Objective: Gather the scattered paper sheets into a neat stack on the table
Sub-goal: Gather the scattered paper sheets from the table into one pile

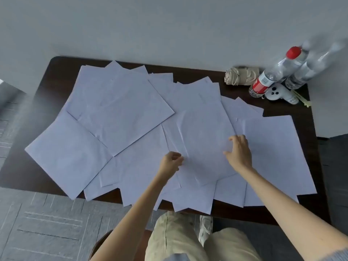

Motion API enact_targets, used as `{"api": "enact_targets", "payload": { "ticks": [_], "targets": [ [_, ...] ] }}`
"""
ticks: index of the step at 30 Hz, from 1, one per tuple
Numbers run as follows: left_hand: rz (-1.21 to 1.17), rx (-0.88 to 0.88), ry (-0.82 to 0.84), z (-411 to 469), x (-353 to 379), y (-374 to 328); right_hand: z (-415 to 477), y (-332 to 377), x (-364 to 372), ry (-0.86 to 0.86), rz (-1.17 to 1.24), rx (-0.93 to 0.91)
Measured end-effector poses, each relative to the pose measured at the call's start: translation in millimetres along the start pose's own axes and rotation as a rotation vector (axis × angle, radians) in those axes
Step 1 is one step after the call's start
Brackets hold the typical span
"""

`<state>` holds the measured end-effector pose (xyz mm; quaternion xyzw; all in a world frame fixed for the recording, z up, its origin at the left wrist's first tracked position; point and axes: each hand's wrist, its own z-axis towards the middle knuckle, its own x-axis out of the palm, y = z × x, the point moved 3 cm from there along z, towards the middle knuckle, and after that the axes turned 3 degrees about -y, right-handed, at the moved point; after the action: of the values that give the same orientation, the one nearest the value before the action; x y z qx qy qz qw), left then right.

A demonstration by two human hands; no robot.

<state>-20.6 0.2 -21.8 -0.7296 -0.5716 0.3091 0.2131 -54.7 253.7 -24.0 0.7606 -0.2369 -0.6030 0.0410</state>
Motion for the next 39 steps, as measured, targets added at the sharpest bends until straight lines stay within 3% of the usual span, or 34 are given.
{"api": "enact_targets", "payload": {
  "ticks": [7, 12, 17, 22, 28, 31, 36, 39],
  "targets": [
    [-0.358, -0.367, -0.081, 4, 9, 2, 13, -10, 3, 0.004, 0.195, 0.173],
    [-0.54, -0.438, -0.08, 8, 18, 2, 30, -12, -2, 0.018, 0.271, 0.282],
    [-0.397, -0.373, -0.146, 15, 33, -1, 42, -15, -4, 0.047, 0.278, 0.306],
    [-0.295, -0.18, -0.227, 24, 38, -5, 44, -20, -4, 0.153, 0.38, 0.346],
    [-0.279, -0.027, -0.129, 29, 30, -17, 44, -17, -11, 0.116, 0.488, 0.279],
    [-0.246, 0.016, -0.04, 31, 28, -18, 42, -14, -15, 0.137, 0.698, 0.326],
    [-0.193, -0.027, 0.104, 25, 31, -13, 30, -22, -11, 0.242, 0.898, 0.411],
    [-0.237, -0.003, 0.011, 17, 41, -12, 25, -33, -11, 0.247, 0.914, 0.368]
  ]
}}
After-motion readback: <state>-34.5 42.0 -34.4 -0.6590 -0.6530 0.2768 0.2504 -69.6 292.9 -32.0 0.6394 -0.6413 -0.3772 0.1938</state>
